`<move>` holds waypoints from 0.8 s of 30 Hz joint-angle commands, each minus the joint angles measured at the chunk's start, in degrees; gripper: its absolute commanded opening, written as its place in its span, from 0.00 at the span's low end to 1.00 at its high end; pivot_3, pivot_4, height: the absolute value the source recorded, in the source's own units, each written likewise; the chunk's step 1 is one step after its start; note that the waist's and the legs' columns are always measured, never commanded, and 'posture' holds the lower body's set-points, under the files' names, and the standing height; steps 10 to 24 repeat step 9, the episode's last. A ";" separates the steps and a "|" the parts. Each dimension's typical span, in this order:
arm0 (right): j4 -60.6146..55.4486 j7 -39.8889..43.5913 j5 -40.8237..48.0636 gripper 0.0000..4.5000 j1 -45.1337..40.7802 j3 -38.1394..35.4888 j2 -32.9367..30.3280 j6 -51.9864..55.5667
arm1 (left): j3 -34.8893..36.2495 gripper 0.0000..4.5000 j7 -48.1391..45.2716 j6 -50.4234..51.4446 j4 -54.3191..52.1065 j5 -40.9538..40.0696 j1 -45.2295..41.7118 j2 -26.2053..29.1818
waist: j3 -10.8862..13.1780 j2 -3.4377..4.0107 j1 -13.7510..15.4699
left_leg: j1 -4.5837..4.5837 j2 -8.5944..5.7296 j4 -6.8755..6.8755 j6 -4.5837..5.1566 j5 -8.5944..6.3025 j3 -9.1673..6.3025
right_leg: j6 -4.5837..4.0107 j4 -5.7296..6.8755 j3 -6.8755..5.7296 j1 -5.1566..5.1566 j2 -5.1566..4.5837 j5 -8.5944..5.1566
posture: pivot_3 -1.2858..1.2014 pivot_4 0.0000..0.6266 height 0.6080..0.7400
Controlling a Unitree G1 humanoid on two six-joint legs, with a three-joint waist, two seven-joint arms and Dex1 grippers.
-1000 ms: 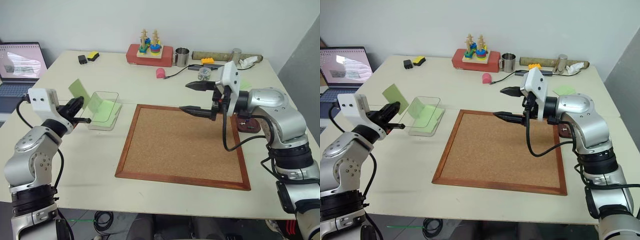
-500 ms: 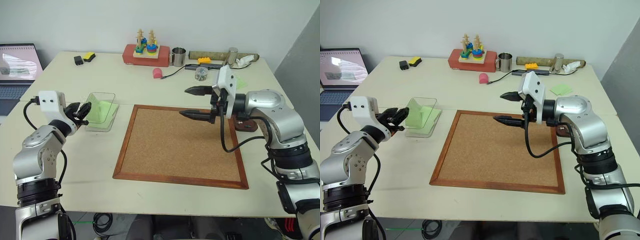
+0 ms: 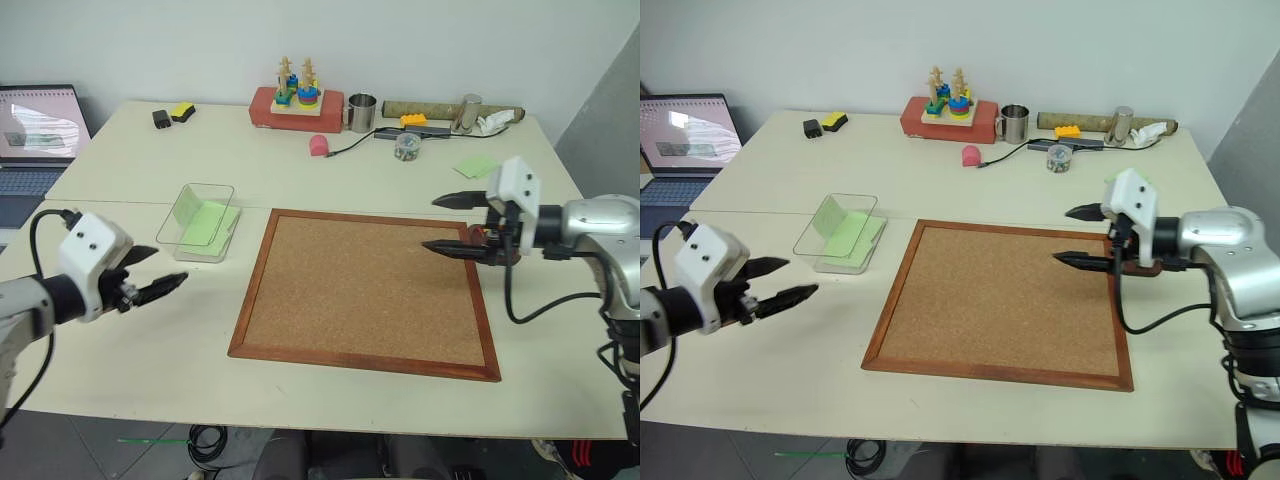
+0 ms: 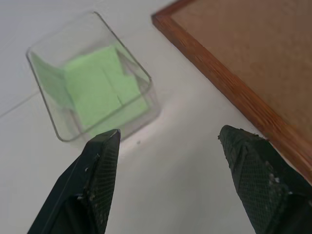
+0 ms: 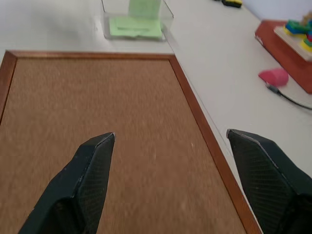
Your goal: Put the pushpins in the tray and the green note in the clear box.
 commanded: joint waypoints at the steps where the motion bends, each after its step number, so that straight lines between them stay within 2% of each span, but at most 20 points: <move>1: 2.54 5.68 -0.12 0.85 6.09 -7.83 -8.35 -3.57 | 6.17 0.76 -6.06 -3.78 1.69 2.26 2.54 3.23 | 0.02 0.04 0.12 | 0.04 0.01 -0.01 0.00 0.00 0.01 | -0.05 0.02 0.01 0.02 -0.02 -0.04 | 0.52 0.24 1.00; 5: 5.30 8.14 -1.35 0.85 14.31 -12.77 -13.24 -7.36 | 6.88 0.76 -8.65 -5.90 4.59 2.33 2.29 2.98 | 0.02 0.04 -0.06 | 0.12 0.03 -0.02 0.00 0.00 0.11 | -0.06 0.05 0.03 0.06 0.00 -0.05 | 0.52 0.24 1.00; 9: 5.53 8.57 -2.01 0.85 19.91 -15.06 -14.62 -9.14 | 5.57 0.76 -9.59 -7.39 6.62 1.79 0.53 2.05 | 0.04 0.08 -0.40 | 0.15 0.06 -0.02 0.00 0.00 0.21 | -0.06 0.09 0.09 0.02 0.02 -0.05 | 0.52 0.24 1.00; 24: 5.53 8.57 -2.01 0.85 19.91 -15.06 -14.62 -9.14 | 5.57 0.76 -9.59 -7.39 6.62 1.79 0.53 2.05 | 0.04 0.08 -0.40 | 0.15 0.06 -0.02 0.00 0.00 0.21 | -0.06 0.09 0.09 0.02 0.02 -0.05 | 0.52 0.24 1.00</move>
